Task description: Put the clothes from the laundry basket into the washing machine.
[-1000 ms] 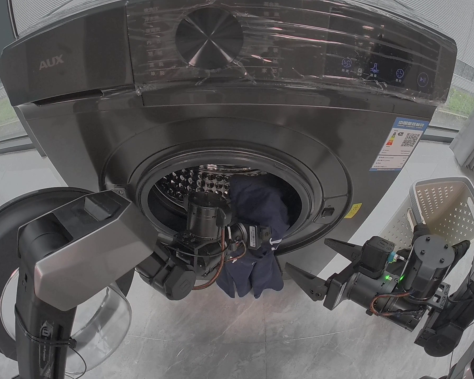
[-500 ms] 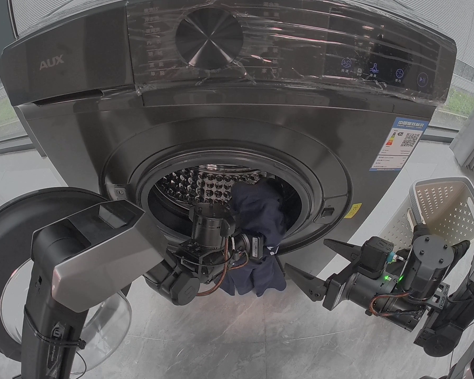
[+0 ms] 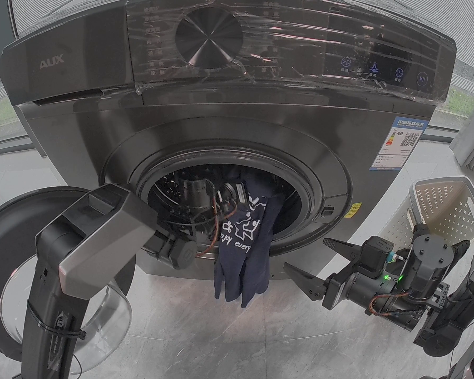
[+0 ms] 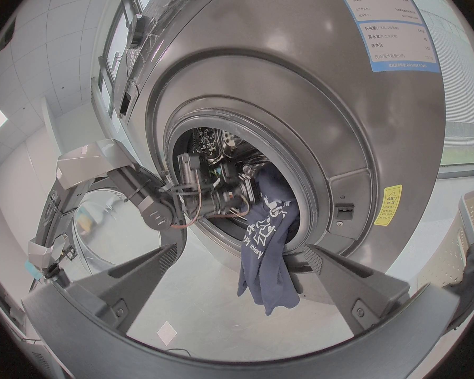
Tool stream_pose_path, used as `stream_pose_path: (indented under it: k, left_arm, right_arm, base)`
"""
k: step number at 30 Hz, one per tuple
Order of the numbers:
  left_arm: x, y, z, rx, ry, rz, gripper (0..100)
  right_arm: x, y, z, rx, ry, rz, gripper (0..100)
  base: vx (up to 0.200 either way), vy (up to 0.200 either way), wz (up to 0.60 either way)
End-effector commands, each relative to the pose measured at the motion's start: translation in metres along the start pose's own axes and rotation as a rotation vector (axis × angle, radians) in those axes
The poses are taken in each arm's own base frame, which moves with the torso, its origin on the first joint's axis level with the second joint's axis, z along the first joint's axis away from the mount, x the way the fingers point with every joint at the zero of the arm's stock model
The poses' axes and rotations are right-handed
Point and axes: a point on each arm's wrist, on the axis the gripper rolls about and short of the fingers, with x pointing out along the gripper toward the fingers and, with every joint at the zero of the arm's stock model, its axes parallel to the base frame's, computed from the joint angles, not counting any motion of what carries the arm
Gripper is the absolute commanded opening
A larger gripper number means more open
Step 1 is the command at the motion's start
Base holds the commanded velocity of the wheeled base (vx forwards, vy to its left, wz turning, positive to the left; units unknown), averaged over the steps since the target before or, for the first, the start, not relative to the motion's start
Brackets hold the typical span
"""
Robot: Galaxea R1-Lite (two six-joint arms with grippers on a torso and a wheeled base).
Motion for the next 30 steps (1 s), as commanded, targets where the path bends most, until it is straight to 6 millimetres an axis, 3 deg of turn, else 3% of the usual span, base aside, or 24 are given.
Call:
stream_pose_path:
  k: [1, 3, 4, 10, 20, 26, 30]
  left_arm:
    - [0.015, 0.023, 0.035, -0.021, -0.146, 0.07, 0]
    - [0.014, 0.024, 0.036, -0.02, -0.142, 0.075, 0]
    - [0.014, 0.024, 0.035, -0.02, -0.141, 0.075, 100]
    - [0.004, 0.019, 0.015, -0.048, -0.071, 0.069, 100]
    - [-0.055, -0.017, -0.007, -0.006, 0.208, -0.036, 100]
    - [-0.065, -0.026, -0.023, 0.013, 0.269, -0.062, 100]
    - [-0.066, -0.025, -0.056, 0.041, 0.347, -0.082, 100]
  right_arm:
    - [0.0, 0.0, 0.0, 0.0, -0.001, 0.0, 100]
    - [0.0, 0.0, -0.001, 0.0, 0.002, -0.001, 100]
    - [0.0, 0.0, -0.001, 0.0, 0.002, -0.001, 100]
    - [-0.001, -0.001, -0.002, 0.001, 0.012, -0.002, 100]
    - [0.0, 0.001, -0.003, 0.0, 0.012, 0.004, 100]
    - [-0.001, 0.001, -0.003, 0.002, 0.014, 0.004, 100]
    - [-0.001, 0.001, -0.003, 0.002, 0.014, 0.004, 100]
  base:
    - [0.0, 0.0, 0.0]
    - [0.0, 0.0, 0.0]
    - [0.0, 0.0, 0.0]
    - [0.0, 0.0, 0.0]
    - [0.0, 0.0, 0.0]
    - [0.0, 0.0, 0.0]
    - [0.0, 0.0, 0.0]
